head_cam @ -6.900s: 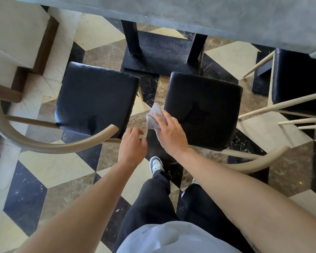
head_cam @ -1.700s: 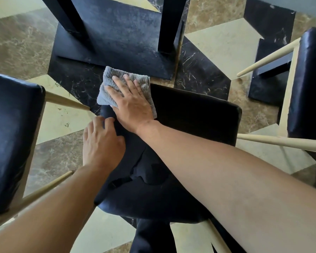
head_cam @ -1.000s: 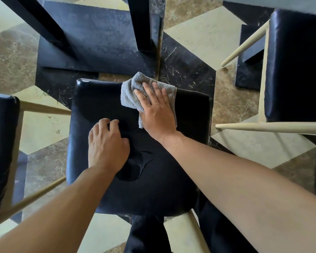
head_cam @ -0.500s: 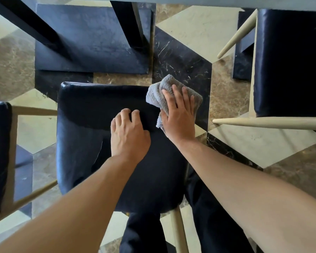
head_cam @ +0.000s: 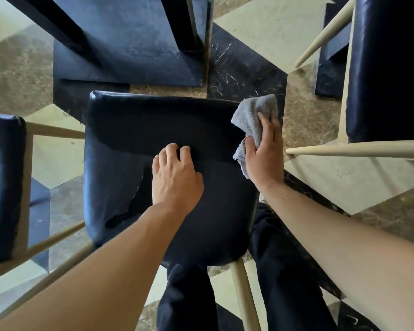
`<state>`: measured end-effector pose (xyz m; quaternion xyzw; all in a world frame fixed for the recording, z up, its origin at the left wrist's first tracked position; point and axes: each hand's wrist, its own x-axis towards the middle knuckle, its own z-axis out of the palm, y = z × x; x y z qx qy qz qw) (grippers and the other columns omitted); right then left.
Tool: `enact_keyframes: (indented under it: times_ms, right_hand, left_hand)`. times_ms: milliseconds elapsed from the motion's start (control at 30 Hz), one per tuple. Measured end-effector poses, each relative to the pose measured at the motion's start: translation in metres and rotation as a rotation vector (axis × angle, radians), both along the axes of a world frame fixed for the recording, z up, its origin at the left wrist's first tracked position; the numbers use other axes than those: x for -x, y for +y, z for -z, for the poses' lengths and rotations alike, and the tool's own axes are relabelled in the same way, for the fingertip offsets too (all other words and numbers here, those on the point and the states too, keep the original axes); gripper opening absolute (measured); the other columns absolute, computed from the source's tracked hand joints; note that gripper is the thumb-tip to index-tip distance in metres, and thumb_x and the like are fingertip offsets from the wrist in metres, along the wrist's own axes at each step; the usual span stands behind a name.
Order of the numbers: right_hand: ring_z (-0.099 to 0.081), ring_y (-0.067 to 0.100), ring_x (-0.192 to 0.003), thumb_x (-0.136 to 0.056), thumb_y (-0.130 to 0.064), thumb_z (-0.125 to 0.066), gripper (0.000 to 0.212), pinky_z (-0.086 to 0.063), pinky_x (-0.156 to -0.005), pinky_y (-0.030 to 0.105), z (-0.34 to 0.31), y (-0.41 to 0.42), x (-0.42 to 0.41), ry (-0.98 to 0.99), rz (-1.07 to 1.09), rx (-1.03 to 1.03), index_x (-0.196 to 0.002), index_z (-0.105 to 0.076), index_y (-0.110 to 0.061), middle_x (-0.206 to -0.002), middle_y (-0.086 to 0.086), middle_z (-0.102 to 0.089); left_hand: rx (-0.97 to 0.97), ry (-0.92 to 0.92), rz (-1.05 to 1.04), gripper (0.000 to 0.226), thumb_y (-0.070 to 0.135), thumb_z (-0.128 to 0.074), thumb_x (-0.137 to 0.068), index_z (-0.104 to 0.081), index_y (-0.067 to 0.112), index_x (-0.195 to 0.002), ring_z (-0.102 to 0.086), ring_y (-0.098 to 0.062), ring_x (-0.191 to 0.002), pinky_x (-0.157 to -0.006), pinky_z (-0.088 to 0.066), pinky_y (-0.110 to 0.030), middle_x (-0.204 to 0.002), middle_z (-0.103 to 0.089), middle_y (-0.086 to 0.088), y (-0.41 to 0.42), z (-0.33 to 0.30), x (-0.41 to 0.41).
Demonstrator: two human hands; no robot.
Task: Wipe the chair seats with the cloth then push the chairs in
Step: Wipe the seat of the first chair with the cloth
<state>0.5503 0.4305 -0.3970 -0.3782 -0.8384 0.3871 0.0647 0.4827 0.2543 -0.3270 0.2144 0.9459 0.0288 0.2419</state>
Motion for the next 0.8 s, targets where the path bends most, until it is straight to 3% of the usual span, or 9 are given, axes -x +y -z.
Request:
enact_keyframes:
  times_ms: [167,300,567,800]
  right_hand:
    - [-0.023,0.026,-0.151,-0.101,-0.021,-0.055,0.052,-0.025,-0.123,0.041,-0.001,-0.024,-0.003,-0.027,0.067,-0.068,-0.15,-0.039,-0.013,-0.163,0.015,-0.025]
    - [-0.023,0.032,-0.151,-0.101,-0.02,-0.056,0.052,-0.027,-0.121,0.049,-0.002,-0.04,-0.005,-0.053,0.059,-0.146,-0.15,-0.04,-0.011,-0.164,0.016,-0.022]
    - [-0.016,0.039,-0.151,-0.103,-0.033,-0.049,0.051,-0.015,-0.121,0.058,-0.002,-0.066,0.0,-0.231,-0.018,-0.299,-0.151,-0.041,-0.017,-0.165,0.01,-0.023]
    - [-0.009,0.041,-0.152,-0.103,-0.036,-0.049,0.052,-0.01,-0.123,0.055,-0.003,-0.116,0.036,-0.173,-0.159,-0.298,-0.15,-0.042,-0.015,-0.165,0.011,-0.023]
  left_hand:
    - [0.033,-0.008,0.021,0.054,0.02,-0.054,-0.084,-0.044,0.006,-0.135,-0.037,-0.033,-0.128,-0.112,-0.029,-0.046,-0.138,-0.04,-0.017,-0.03,0.004,0.005]
    - [0.077,-0.015,0.005,0.055,0.022,-0.055,-0.084,-0.043,0.006,-0.134,-0.037,-0.035,-0.127,-0.111,-0.028,-0.047,-0.138,-0.04,-0.018,-0.05,0.004,0.012]
    - [0.036,-0.02,-0.028,0.055,0.019,-0.055,-0.083,-0.042,0.005,-0.134,-0.037,-0.035,-0.126,-0.111,-0.029,-0.046,-0.137,-0.04,-0.019,-0.077,0.004,0.026]
    - [-0.024,-0.008,-0.099,0.054,0.019,-0.054,-0.083,-0.043,0.006,-0.134,-0.037,-0.033,-0.126,-0.112,-0.028,-0.043,-0.135,-0.04,-0.017,-0.104,0.003,0.041]
